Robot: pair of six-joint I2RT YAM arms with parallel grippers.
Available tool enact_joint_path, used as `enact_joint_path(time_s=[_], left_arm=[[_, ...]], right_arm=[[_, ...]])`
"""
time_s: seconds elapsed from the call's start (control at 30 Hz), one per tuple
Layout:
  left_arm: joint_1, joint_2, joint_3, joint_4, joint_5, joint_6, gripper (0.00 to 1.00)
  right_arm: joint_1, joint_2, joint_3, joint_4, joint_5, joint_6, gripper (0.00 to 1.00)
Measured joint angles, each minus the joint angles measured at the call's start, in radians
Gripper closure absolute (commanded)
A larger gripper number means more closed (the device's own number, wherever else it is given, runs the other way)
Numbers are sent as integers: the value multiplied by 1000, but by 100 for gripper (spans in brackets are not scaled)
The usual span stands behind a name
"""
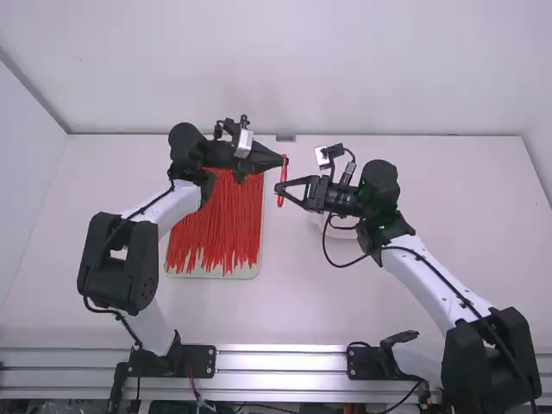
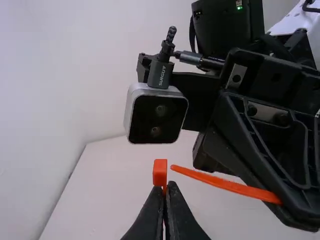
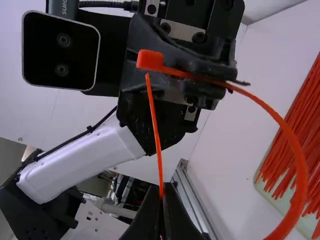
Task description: Fasten the cable tie
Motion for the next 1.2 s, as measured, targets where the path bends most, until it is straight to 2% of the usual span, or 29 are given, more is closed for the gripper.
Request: enact_joint_path(time_s=[1.2], left_arm=[[-7, 0, 0, 0, -16, 39, 98]], right_arm=[[-18, 0, 0, 0, 3, 48, 100]])
